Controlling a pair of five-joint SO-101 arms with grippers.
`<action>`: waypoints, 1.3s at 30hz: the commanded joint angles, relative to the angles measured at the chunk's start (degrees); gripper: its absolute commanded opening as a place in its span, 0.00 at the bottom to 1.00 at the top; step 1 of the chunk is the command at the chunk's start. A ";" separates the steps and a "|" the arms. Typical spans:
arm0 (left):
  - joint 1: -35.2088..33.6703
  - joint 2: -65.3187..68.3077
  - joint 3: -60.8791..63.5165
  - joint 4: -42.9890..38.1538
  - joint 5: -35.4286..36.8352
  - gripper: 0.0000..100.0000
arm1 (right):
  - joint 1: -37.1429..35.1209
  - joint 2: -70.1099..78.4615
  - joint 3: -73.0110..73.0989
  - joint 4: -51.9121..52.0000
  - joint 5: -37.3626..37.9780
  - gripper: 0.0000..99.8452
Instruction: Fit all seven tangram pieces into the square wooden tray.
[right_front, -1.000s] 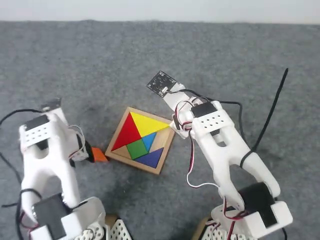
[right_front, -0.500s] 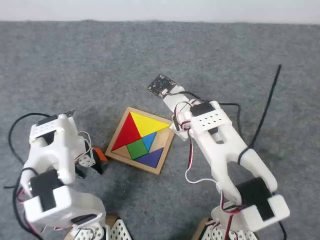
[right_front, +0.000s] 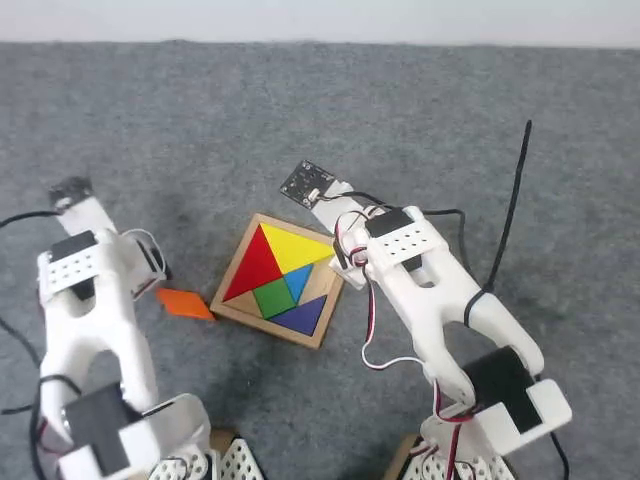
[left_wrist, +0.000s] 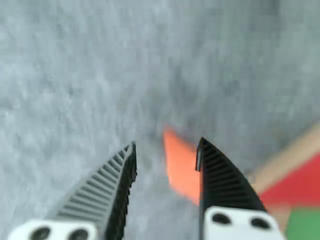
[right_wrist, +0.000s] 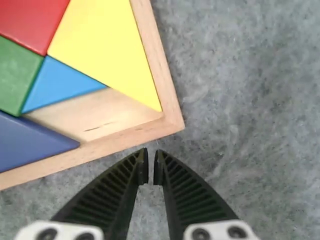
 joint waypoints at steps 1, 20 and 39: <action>0.00 2.73 -1.80 -4.57 2.99 0.19 | -0.31 -0.57 -0.44 -0.84 1.23 0.03; 5.63 -5.45 3.65 8.44 15.91 0.19 | -0.13 -0.57 -0.35 -1.19 1.32 0.03; 6.68 18.64 -14.37 6.68 19.25 0.16 | -0.13 -0.57 -0.35 -1.19 1.32 0.03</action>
